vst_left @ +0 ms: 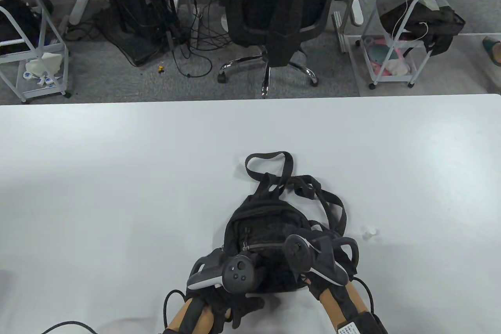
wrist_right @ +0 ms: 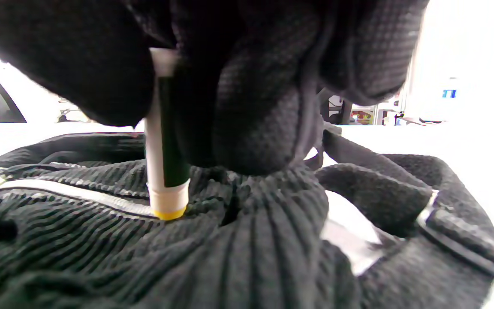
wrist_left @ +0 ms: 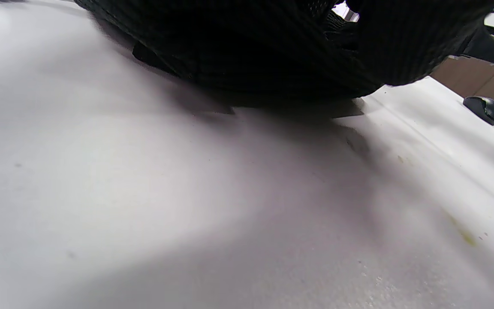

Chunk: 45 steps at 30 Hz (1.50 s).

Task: Apply lubricant on backpack

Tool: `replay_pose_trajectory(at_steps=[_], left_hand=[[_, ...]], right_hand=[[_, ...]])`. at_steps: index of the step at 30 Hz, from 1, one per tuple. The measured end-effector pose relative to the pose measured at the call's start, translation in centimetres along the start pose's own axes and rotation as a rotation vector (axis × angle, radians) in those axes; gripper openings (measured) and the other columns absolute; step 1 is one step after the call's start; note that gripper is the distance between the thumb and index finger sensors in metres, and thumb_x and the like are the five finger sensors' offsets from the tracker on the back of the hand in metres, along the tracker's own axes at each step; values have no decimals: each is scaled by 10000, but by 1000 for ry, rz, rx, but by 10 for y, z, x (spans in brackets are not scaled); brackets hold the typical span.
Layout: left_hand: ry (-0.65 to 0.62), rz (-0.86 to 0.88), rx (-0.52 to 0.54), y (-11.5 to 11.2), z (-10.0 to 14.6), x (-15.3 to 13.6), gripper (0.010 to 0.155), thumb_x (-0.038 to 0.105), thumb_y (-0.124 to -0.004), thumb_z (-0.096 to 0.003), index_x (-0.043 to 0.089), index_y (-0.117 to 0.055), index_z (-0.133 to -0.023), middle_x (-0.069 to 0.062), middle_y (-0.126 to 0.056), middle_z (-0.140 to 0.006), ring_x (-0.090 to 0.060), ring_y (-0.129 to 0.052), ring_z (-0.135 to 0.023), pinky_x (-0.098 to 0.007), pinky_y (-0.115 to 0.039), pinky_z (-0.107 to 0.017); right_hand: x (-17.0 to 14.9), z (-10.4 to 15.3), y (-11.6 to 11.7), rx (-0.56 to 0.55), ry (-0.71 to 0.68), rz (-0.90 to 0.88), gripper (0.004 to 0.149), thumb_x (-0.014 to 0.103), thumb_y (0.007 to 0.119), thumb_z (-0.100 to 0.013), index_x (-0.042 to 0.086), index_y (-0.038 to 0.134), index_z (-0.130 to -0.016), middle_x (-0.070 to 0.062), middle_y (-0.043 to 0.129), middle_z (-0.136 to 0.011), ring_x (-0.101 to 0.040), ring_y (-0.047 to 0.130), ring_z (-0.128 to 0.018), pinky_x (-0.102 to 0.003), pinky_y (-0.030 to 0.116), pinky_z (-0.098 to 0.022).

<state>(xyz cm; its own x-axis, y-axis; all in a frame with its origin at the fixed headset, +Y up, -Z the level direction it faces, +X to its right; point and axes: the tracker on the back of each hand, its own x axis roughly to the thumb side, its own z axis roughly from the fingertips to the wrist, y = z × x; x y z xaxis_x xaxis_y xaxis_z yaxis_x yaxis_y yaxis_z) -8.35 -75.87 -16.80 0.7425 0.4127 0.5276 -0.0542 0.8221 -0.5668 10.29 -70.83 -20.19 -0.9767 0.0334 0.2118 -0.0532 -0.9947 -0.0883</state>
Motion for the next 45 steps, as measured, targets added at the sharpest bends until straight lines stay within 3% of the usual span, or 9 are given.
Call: replay_pose_trajectory(at_steps=[5,13,25,35,43,45], left_hand=[[-2,4,-1,0,0,-1,785,583,-770,-486,156,-597,-1121,-162,-400,-1164,-389,-391,-1067,-602,-425,-710],[-3,0,1,0,0,0,788,583,-769,-486,154,-593,-1123,-164,-398,-1166,-393,-388,-1069,-604,-421,-711],[-4,3,0,0,0,-1,787,583,-768,-488,156,-588,-1124,-162,-396,-1166,-392,-385,-1069,-603,-420,-712],[-3,0,1,-1,0,0,787,583,-768,-487,153,-591,-1122,-163,-398,-1165,-394,-387,-1067,-604,-421,-710],[-2,-6,0,-1,0,0,786,584,-768,-487,158,-591,-1123,-163,-395,-1165,-394,-386,-1067,-603,-421,-711],[-2,-5,1,-1,0,0,783,581,-769,-487,156,-595,-1122,-162,-398,-1164,-393,-387,-1067,-603,-422,-710]], right_hand=[[13,-6,3,13,1,-20,454,483,926,-444,334,859,-868,30,1020,-692,-148,1121,-460,-440,864,-483],[11,-2,-1,8,-5,105,441,484,926,-439,341,873,-853,36,1033,-669,-144,1124,-444,-443,865,-482],[26,-1,1,-21,-59,20,437,484,915,-441,352,860,-855,42,1023,-680,-140,1120,-461,-435,863,-495],[20,-2,2,14,-37,107,424,483,914,-438,359,875,-842,41,1033,-664,-142,1122,-450,-439,863,-492],[29,-3,2,-15,-89,-4,419,484,899,-447,394,851,-854,57,1012,-700,-139,1111,-494,-436,853,-517],[32,-2,0,-9,-102,72,418,483,894,-447,399,851,-854,64,1012,-707,-142,1111,-503,-442,850,-520]])
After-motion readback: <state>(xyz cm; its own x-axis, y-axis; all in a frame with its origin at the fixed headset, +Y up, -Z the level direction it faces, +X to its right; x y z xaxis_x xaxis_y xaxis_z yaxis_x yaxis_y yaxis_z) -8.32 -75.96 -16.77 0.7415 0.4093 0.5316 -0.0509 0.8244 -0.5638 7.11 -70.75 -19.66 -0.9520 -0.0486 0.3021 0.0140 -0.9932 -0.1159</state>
